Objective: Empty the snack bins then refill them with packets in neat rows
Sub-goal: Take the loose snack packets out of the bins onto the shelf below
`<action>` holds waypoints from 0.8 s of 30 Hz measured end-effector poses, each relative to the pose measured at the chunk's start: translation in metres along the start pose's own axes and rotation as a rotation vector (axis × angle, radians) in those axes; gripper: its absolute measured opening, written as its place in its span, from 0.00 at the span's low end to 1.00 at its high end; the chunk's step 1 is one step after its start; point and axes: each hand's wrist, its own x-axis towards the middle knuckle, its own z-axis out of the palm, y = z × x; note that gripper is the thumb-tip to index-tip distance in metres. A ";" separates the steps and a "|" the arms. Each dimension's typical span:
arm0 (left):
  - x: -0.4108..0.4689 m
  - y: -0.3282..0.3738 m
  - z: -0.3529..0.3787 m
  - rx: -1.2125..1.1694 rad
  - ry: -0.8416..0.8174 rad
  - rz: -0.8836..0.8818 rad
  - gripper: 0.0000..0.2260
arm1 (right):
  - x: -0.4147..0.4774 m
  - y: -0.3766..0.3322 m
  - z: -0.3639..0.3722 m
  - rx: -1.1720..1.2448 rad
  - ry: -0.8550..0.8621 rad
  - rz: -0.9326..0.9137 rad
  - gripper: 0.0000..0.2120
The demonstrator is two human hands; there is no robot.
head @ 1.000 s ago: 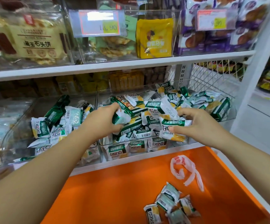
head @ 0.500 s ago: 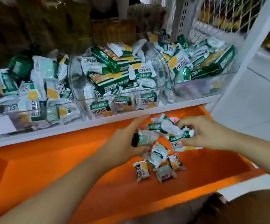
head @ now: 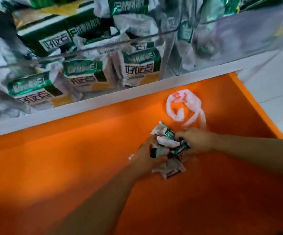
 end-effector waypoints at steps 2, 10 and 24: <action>0.001 0.000 0.003 -0.086 -0.083 -0.020 0.39 | -0.001 0.004 0.002 0.108 -0.075 0.021 0.28; -0.015 0.013 -0.019 0.106 -0.178 0.038 0.34 | -0.020 -0.004 -0.031 0.022 -0.132 0.051 0.24; -0.161 0.111 -0.130 0.400 0.387 0.490 0.14 | -0.141 -0.132 -0.152 0.102 0.454 -0.123 0.14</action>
